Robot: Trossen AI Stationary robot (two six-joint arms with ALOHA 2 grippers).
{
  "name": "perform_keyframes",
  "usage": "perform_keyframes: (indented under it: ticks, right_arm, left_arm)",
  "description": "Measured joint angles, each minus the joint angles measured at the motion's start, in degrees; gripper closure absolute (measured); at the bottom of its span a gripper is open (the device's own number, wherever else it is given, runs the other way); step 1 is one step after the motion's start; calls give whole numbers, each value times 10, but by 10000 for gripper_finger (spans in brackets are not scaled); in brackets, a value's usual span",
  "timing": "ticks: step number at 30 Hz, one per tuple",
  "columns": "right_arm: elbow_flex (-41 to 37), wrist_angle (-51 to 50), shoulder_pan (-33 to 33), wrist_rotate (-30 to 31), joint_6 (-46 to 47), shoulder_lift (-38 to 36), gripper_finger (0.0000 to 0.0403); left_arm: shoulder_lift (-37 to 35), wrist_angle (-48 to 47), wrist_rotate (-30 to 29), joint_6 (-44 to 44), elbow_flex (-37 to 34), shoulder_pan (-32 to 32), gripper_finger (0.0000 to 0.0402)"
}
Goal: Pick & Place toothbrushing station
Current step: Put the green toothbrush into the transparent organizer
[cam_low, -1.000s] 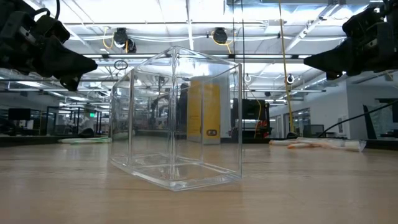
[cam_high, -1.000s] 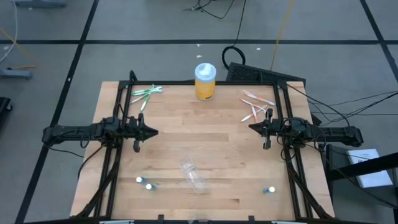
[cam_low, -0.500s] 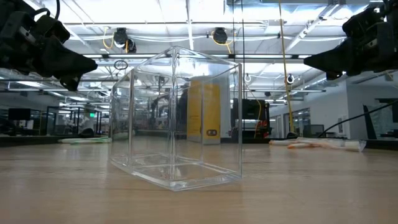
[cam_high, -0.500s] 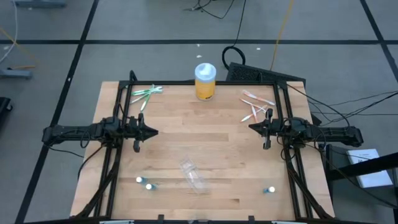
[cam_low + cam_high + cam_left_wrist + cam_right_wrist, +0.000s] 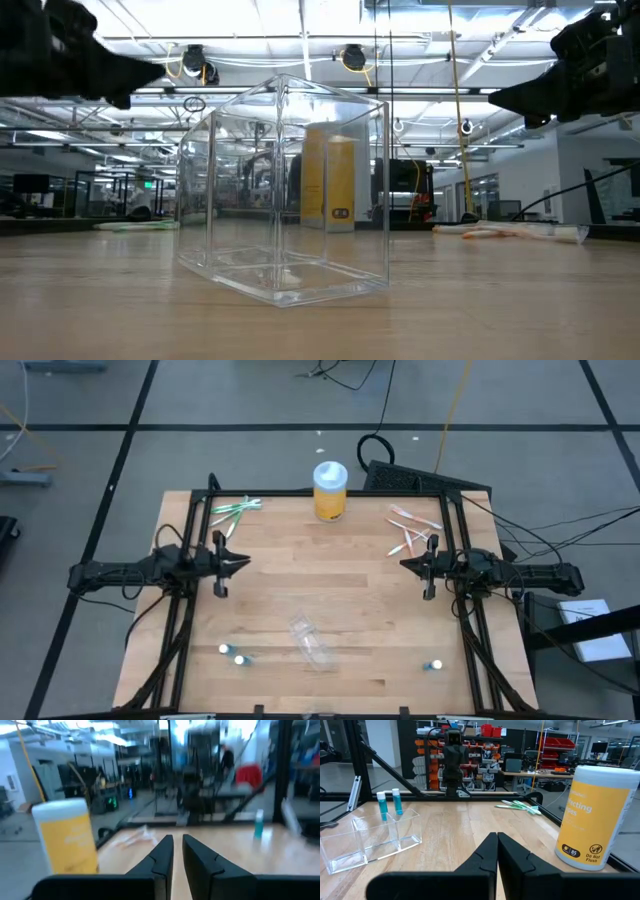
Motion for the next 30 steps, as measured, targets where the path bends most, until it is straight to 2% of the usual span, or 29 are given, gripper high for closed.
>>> perform_keyframes:
  ticks: [10,13,17,23,25,27,30]
  right_arm:
    - [0,0,0,0,0,0,399]
    - [0,0,0,0,0,0,399]
    - [0,0,0,0,0,0,399]
    - [0,0,0,0,0,0,399]
    - [0,0,0,0,0,0,399]
    - [0,0,0,0,0,0,399]
    - [0,0,0,0,0,0,399]
  left_arm:
    - [0,81,4,-180,0,0,353]
    - [0,77,5,-152,0,0,353]
    - [0,45,-87,-102,0,0,353]
    - [12,46,-325,-80,0,0,353]
    - [20,54,-383,-59,0,0,353]
    - [30,62,-415,-41,0,3,353]
    - [47,72,-425,-29,0,22,353]
